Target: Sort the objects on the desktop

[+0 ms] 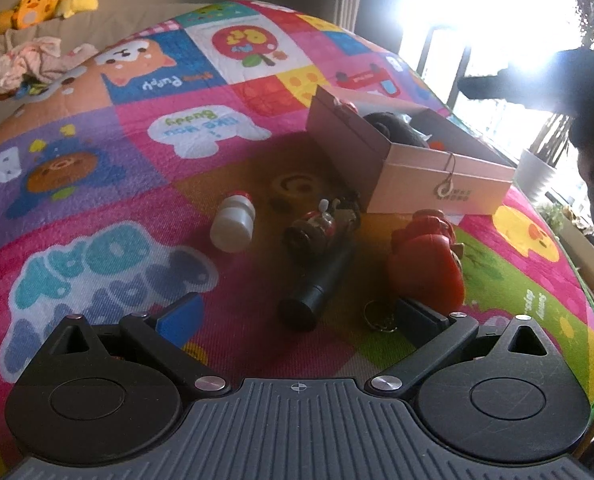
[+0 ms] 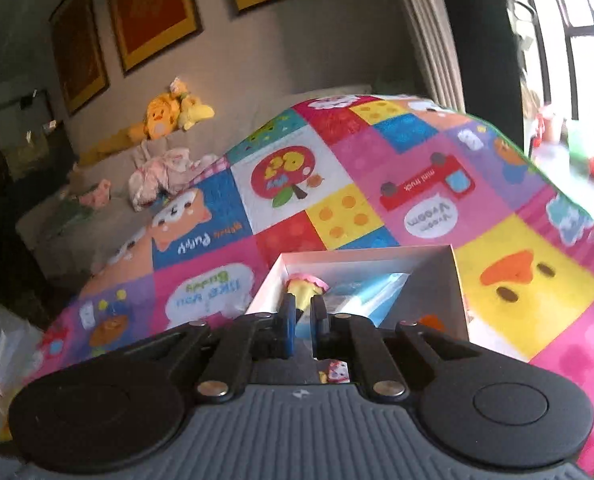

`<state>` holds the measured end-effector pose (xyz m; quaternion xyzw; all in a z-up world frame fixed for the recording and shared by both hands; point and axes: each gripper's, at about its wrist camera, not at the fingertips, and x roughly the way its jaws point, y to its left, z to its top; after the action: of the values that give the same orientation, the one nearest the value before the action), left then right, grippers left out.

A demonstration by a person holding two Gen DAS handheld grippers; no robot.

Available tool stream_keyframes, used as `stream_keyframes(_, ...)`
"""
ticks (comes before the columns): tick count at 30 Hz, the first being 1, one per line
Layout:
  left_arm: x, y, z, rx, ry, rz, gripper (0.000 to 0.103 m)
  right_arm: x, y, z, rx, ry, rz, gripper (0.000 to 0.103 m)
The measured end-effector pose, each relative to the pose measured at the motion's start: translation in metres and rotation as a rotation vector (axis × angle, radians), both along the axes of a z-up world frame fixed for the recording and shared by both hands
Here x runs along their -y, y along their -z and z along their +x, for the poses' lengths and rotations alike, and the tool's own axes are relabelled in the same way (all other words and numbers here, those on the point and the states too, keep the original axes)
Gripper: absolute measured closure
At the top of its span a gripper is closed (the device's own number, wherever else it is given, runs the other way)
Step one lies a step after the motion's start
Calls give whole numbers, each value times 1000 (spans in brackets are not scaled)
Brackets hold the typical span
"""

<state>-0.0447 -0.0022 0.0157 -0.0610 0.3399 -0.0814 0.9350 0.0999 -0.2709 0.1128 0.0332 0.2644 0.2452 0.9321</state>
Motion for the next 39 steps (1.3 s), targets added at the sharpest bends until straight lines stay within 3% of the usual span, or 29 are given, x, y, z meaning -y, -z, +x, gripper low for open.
stream_keyframes(2, 1, 0, 1, 0, 0, 0, 0, -9, 7, -9, 8, -45, -81, 93)
stream_keyframes(4, 1, 0, 1, -1, 3, 4, 0, -18, 13, -5, -32, -76, -95, 75)
stream_keyframes(5, 1, 0, 1, -1, 3, 7, 0, -21, 15, 2, -71, -71, -76, 57)
stream_keyframes(6, 1, 0, 1, 0, 3, 8, 0, -24, 17, 11, -104, -58, -52, 45)
stream_keyframes(9, 1, 1, 0, 1, 1, 3, 0, -40, 32, 48, -217, -64, -30, 38)
stream_keyframes(13, 0, 0, 1, 1, 2, -2, 0, -48, 53, 79, -375, -90, 32, 38)
stream_keyframes(15, -2, 0, 1, -1, 4, -15, 0, -40, 47, 81, -404, -77, 91, 47)
stream_keyframes(17, -4, -1, 2, -1, -1, -27, 0, -27, 27, 74, -346, -61, 158, 49)
stream_keyframes(21, -4, -5, 4, 8, -7, -41, 0, -2, -42, 50, -112, -6, 235, 48)
stream_keyframes(25, 1, -9, 3, 21, 8, -37, 0, 4, -71, 41, -13, -11, 246, 48)
stream_keyframes(30, 3, -12, -1, 35, 19, -17, 0, -15, -35, 40, -25, 2, 153, 48)
stream_keyframes(37, -4, -10, -1, 22, -1, -10, 0, -35, 31, 57, -230, -3, 82, 43)
stream_keyframes(39, -4, -9, -2, 21, 1, -2, 0, -28, 31, 44, -194, 1, 85, 42)
